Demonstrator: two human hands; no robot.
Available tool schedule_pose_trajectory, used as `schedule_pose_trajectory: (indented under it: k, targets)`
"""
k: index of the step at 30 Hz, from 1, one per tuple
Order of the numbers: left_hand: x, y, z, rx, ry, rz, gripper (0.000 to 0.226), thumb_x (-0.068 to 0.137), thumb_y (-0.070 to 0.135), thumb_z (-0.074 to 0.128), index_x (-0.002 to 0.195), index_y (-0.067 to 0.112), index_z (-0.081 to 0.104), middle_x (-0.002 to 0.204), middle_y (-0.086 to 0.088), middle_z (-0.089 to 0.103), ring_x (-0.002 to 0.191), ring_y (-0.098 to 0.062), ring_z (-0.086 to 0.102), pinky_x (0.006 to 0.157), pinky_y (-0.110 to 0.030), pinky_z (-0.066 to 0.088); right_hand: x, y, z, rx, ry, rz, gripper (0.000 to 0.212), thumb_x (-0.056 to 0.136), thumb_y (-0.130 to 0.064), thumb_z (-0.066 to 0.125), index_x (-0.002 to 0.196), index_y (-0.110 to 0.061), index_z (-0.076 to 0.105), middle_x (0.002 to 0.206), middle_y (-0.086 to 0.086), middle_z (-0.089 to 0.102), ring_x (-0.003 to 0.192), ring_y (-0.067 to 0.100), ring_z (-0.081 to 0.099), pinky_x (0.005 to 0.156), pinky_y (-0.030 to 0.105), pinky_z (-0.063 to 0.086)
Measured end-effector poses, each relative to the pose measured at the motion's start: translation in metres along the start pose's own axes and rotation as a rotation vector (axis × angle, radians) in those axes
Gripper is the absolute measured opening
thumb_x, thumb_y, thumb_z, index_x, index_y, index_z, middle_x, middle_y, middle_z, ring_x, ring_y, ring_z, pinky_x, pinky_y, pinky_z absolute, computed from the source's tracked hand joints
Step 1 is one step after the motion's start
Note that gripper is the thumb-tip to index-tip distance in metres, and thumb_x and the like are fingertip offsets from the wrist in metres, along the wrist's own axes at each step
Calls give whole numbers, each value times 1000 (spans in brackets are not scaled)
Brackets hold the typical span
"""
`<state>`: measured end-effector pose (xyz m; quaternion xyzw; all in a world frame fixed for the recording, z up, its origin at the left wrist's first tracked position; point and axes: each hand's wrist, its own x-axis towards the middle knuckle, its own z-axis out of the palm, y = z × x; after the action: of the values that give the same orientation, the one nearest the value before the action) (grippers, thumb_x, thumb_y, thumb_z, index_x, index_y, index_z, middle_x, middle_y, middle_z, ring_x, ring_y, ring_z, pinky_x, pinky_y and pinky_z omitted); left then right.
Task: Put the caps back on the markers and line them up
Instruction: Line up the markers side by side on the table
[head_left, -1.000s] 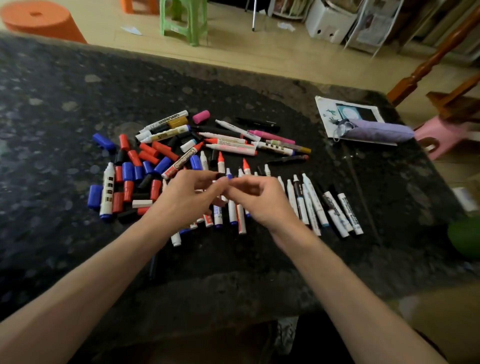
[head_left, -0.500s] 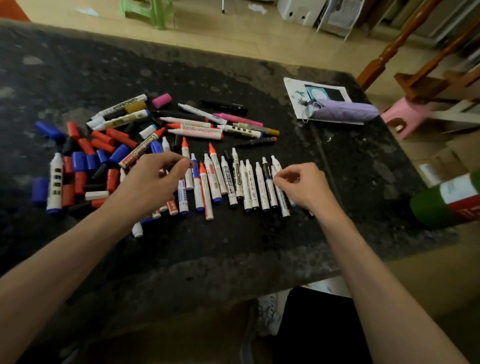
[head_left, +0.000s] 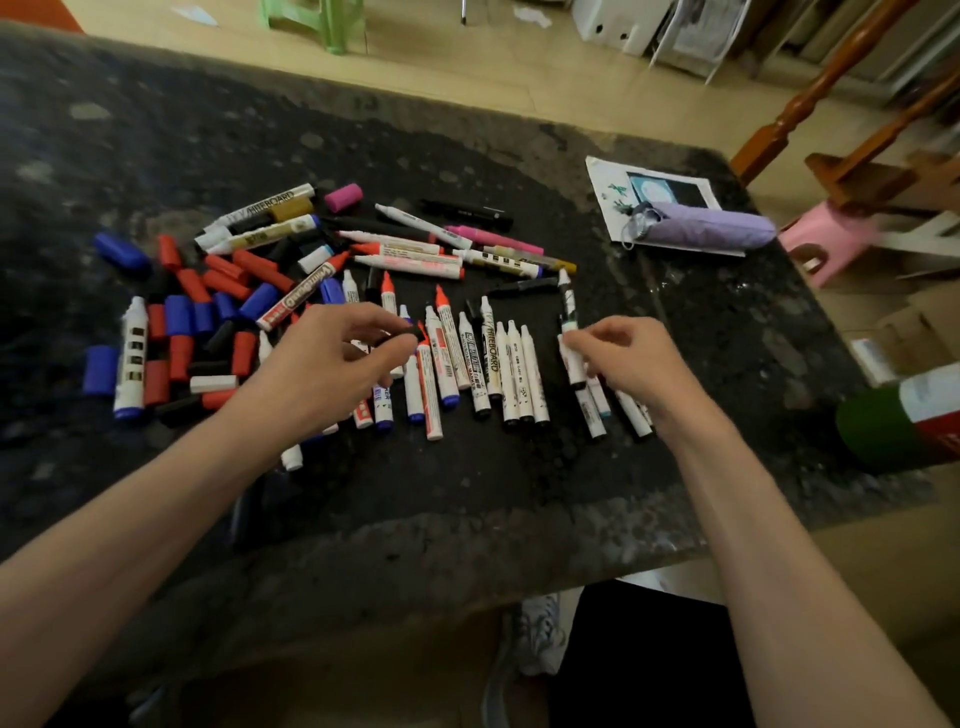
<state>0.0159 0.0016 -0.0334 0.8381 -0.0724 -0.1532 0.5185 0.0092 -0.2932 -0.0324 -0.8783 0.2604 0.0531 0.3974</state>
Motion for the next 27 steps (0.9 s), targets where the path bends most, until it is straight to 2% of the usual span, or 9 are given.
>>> schedule_pose_trajectory:
  k: [3, 6, 9, 12, 17, 20, 23, 25, 27]
  targets:
    - [-1, 1, 1, -59, -9, 6, 17, 100, 34, 60, 113, 29, 69, 89, 2, 75, 66, -8, 71, 63, -29, 59, -9, -6, -4, 231, -131, -85, 21, 97, -28, 73, 111, -13, 70, 90, 4, 80, 81, 16, 76, 71, 32, 51]
    - [-1, -1, 1, -53, -15, 12, 16, 100, 36, 59, 113, 32, 68, 84, 1, 74, 57, -8, 64, 54, -21, 53, -13, -8, -4, 257, -185, -178, 24, 100, -28, 70, 121, -17, 70, 91, 6, 79, 78, 13, 69, 84, 37, 55]
    - [-2, -6, -2, -25, -25, 11, 17, 100, 34, 61, 115, 32, 68, 86, 4, 74, 59, -6, 65, 56, -28, 55, -14, -8, -6, 261, -197, -255, 19, 102, -26, 66, 120, -24, 71, 89, 3, 77, 79, 10, 64, 83, 32, 53]
    - [-2, -10, -6, 25, -36, -1, 20, 97, 31, 67, 117, 30, 70, 96, 10, 74, 70, -8, 73, 65, -37, 62, -18, -7, 3, 147, -277, -363, 17, 103, -24, 65, 116, -30, 73, 93, 4, 73, 85, 7, 62, 81, 29, 51]
    - [-3, -15, -12, 27, -37, 0, 13, 94, 21, 72, 106, 24, 73, 77, 11, 75, 64, -14, 72, 54, -20, 54, -24, -10, 28, 13, -378, -516, 15, 103, -25, 65, 115, -30, 72, 87, -33, 66, 96, -5, 61, 90, 24, 45]
    - [-6, -15, -16, 45, -31, 23, 11, 93, 18, 73, 102, 24, 74, 80, 8, 74, 63, -8, 70, 54, -15, 52, -28, -14, 36, 25, -367, -546, 14, 103, -24, 65, 114, -30, 73, 89, -25, 70, 96, -5, 63, 87, 28, 50]
    - [-7, -15, -19, 74, -28, 29, 16, 92, 20, 73, 108, 18, 76, 88, 6, 75, 66, -10, 72, 60, -19, 57, -30, -17, 40, 5, -342, -559, 13, 102, -25, 66, 112, -30, 73, 93, -14, 71, 95, -2, 63, 85, 35, 54]
    - [-7, -16, -20, 89, -20, 28, 20, 93, 21, 73, 111, 17, 76, 88, 7, 75, 66, -9, 72, 64, -23, 59, -30, -18, 40, -2, -322, -566, 13, 102, -25, 66, 112, -31, 74, 96, -14, 72, 97, -2, 64, 84, 33, 53]
    - [-7, -17, -20, 97, -20, 30, 21, 93, 23, 73, 112, 18, 76, 89, 8, 75, 67, -7, 72, 63, -18, 57, -30, -20, 40, -16, -310, -581, 14, 102, -25, 67, 112, -31, 74, 101, -14, 73, 102, -4, 63, 83, 25, 51]
